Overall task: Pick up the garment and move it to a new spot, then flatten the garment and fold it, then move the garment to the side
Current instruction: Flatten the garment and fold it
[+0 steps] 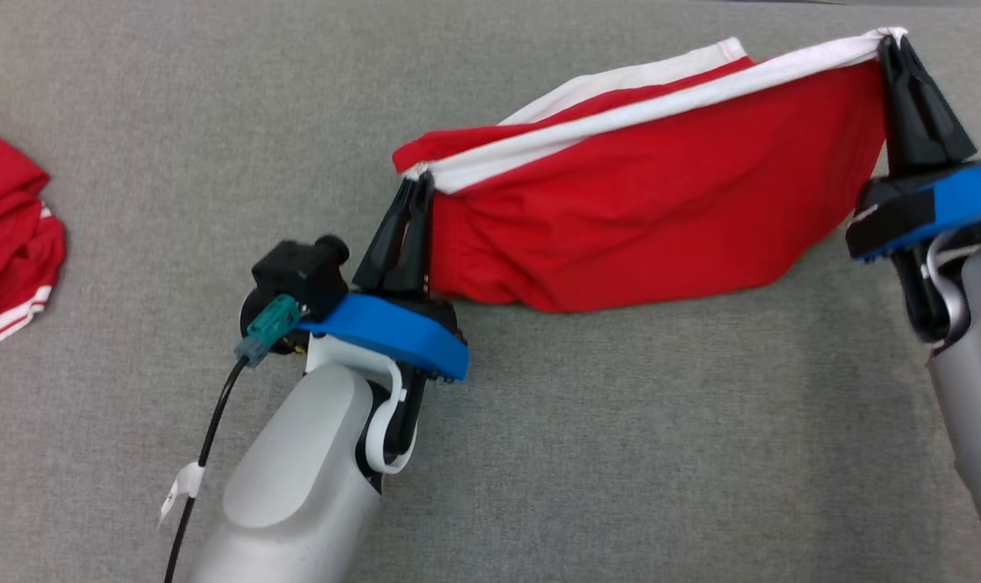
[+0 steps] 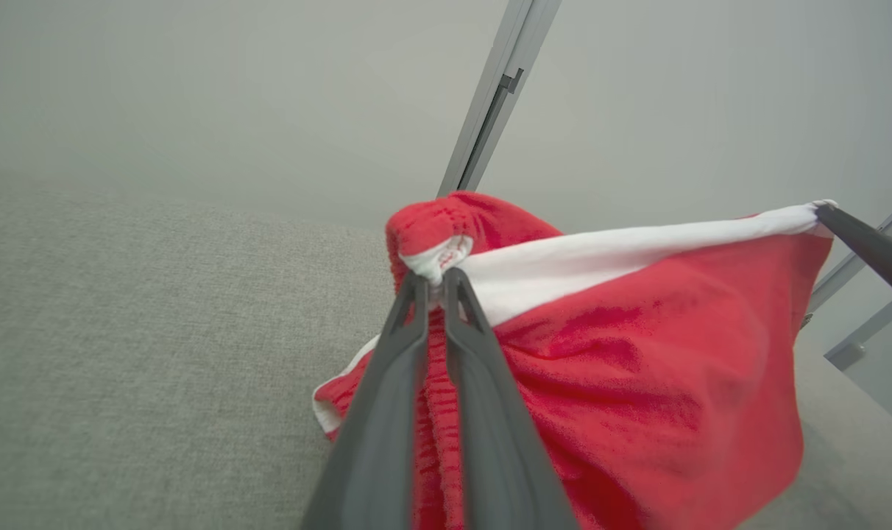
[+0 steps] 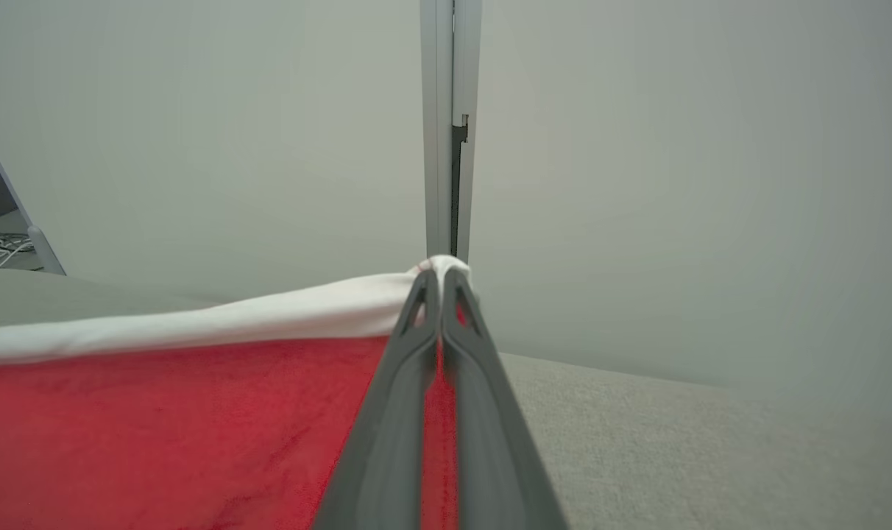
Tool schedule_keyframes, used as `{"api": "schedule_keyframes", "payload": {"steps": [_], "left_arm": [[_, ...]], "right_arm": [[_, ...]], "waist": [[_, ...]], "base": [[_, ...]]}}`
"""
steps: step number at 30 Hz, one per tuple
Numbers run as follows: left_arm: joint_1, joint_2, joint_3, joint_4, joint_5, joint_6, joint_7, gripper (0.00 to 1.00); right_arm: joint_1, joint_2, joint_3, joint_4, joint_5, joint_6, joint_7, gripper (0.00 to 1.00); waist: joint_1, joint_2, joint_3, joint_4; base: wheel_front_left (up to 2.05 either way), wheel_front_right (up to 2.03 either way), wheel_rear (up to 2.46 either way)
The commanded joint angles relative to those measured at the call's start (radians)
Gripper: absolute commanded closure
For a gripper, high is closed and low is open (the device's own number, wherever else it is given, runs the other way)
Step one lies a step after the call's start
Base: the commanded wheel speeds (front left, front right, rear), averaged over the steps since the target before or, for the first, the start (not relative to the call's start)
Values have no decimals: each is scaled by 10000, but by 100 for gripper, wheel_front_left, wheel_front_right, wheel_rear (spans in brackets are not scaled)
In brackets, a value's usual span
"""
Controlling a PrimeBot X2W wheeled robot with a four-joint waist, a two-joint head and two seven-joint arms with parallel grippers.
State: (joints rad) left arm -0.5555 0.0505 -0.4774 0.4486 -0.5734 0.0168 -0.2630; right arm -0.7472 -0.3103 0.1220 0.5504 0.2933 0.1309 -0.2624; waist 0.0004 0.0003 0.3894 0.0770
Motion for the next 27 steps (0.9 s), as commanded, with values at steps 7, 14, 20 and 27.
{"api": "schedule_keyframes", "payload": {"steps": [7,14,20,27], "left_arm": [[-1286,-2,-587,127,-615,441,-27,100],[-1715,-4,-1065,194,-1091,561,-27,100],[-1649,-4,-1094,68,-1262,536,-26,0],[-1274,-2,-748,-123,-1029,759,-27,0]], "right_arm": [[-1698,-293,523,1359,-236,-2,-36,100],[-2608,-219,404,2077,-511,-2,-36,100],[-2756,-198,72,2250,-797,-2,-36,0],[-2456,-61,-236,2202,-1025,-2,-36,0]], "waist": [[-4,-3,1539,885],[-4,-3,1977,1002],[-4,-3,2035,1020],[-4,-3,1854,936]], "base": [[0,0,0],[0,0,0],[0,0,0],[0,0,0]]}}
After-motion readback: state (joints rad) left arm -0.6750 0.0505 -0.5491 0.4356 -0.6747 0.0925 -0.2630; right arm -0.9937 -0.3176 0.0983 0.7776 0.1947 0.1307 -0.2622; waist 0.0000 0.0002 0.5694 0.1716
